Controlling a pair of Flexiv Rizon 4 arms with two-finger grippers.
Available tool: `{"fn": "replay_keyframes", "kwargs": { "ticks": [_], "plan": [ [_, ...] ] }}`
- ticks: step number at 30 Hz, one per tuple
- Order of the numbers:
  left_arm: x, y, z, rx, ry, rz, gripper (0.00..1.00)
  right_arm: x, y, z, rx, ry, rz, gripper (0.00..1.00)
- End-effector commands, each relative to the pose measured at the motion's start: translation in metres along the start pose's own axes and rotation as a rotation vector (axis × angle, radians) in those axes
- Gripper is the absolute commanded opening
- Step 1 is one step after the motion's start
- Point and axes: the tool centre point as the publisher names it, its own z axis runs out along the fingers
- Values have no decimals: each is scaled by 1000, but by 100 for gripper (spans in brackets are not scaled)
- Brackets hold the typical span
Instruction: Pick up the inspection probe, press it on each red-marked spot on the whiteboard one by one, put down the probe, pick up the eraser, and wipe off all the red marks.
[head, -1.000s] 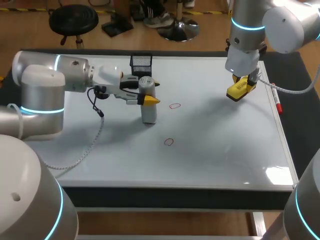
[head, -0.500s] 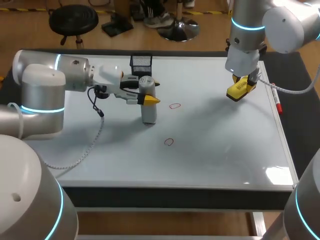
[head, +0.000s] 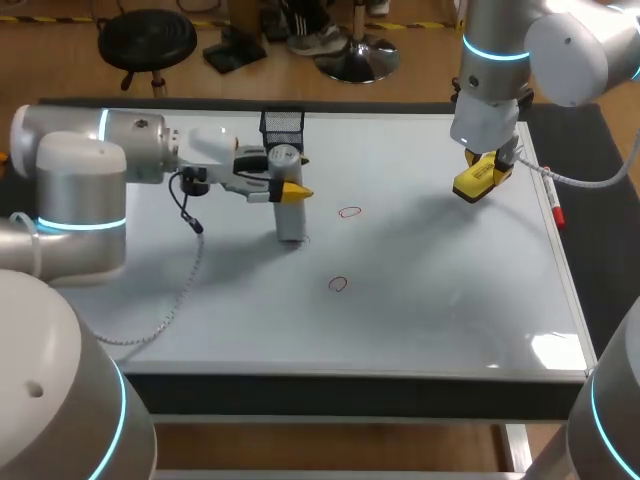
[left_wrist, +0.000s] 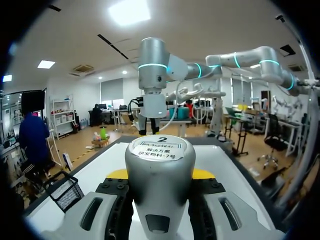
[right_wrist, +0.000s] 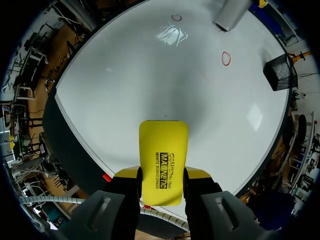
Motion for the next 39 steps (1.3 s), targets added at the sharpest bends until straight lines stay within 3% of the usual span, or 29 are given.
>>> {"fn": "replay_keyframes", "kwargs": {
  "ticks": [1, 14, 23, 39],
  "plan": [
    [11, -9, -23, -11, -86, 2, 0, 0, -1, -1, 3, 1, -1, 0],
    [8, -10, -85, -31, -273, -10, 0, 0, -1, -1, 3, 1, -1, 0],
    [16, -7, -136, -44, -398, -15, 0, 0, -1, -1, 3, 1, -1, 0],
    [27, 1, -199, -65, -544, -21, 0, 0, -1, -1, 3, 1, -1, 0]
  ]
}}
